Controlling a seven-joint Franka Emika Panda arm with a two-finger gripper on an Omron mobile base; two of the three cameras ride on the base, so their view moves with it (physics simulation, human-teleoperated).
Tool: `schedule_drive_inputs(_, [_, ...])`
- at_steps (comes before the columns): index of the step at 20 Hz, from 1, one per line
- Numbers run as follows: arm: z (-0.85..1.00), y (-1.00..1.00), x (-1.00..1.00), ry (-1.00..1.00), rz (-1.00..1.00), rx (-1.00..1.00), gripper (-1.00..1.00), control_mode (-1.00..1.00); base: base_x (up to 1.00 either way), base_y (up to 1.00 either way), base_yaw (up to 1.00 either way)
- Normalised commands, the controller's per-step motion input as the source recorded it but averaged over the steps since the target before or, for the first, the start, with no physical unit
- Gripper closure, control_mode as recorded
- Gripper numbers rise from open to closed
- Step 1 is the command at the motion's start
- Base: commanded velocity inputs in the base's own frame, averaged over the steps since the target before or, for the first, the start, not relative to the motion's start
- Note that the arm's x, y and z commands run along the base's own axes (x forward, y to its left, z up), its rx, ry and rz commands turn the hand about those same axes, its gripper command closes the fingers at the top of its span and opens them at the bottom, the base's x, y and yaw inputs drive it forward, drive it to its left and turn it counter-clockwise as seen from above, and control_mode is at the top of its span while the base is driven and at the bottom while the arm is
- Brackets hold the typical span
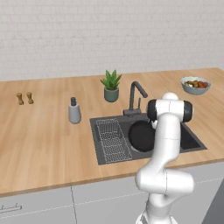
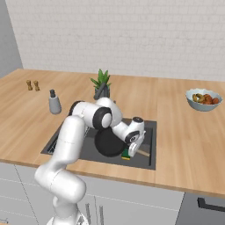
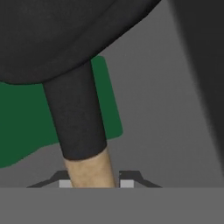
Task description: Pick the pan and sponge and place them into the sink. Then turn on the water.
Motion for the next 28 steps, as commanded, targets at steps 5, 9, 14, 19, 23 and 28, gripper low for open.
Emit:
schedule_drive_inputs(5, [-0.38,0.01,-0.11,0.0,0.15,-0.01,1.0,-1.0,0.0,0.0,0.0])
schedule_drive_inputs(9, [-0.31,0.04,-0.42,0.0,0.25,0.0,1.0,-1.0,0.0,0.0,0.0])
schedule_drive_inputs(14, [-0.21,0.03,-0.25,0.0,0.27,0.0,1.0,-1.0,0.0,0.0,0.0])
schedule_drive_inputs(19, [-0.13,0.05,-0.01,0.0,0.16,0.0,1.0,-1.0,0.0,0.0,0.0])
schedule_drive_inputs(23, [-0.01,0.0,0.09,0.01,0.02,0.0,1.0,-1.0,0.0,0.0,0.0])
schedule_drive_inputs(28, [-0.1,0.03,0.25,0.0,-0.04,0.0,-1.0,-1.0,0.0,0.0,0.0])
